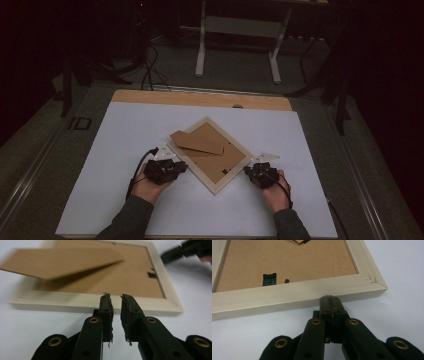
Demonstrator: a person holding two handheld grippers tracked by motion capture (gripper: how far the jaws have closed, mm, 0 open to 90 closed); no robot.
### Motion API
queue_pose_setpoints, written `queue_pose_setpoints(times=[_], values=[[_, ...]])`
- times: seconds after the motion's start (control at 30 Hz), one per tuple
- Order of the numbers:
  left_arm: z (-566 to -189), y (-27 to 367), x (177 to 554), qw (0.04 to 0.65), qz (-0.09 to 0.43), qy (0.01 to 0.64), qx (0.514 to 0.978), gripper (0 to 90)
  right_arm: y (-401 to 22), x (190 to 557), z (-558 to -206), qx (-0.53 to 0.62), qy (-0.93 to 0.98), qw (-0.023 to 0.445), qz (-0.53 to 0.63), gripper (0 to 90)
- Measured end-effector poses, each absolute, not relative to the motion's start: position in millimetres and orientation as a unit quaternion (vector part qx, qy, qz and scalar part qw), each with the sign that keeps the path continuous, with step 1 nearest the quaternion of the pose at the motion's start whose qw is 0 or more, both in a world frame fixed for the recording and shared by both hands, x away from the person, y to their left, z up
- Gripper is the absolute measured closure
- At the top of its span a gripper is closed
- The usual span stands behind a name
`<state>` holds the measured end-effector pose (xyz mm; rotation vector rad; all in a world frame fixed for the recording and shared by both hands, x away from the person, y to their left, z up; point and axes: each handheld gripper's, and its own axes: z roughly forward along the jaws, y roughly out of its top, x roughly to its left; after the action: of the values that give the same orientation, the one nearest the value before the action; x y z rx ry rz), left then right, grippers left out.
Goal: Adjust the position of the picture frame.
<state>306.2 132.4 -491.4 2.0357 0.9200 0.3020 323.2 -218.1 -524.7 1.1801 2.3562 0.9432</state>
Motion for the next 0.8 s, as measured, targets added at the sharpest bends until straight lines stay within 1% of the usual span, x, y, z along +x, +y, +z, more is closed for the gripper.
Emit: queue_pose_setpoints(times=[0.27,0.33,0.43,0.6,0.8], values=[[-478,162,333,0.428,0.160,0.398,0.796,79.9,-222,323,-524,0.424,0.823,0.168,0.338,89.7],[-476,171,346,0.424,0.175,0.413,0.786,80.8,-222,323,-525,0.424,0.824,0.166,0.336,89.7],[-475,180,358,0.427,0.179,0.428,0.776,82.9,-221,323,-526,0.423,0.826,0.165,0.335,89.7],[-481,191,377,0.427,0.176,0.454,0.762,89.4,-220,323,-527,0.423,0.825,0.165,0.335,89.7],[-491,193,396,0.413,0.165,0.473,0.761,90.0,-218,323,-529,0.424,0.827,0.161,0.332,89.7]])
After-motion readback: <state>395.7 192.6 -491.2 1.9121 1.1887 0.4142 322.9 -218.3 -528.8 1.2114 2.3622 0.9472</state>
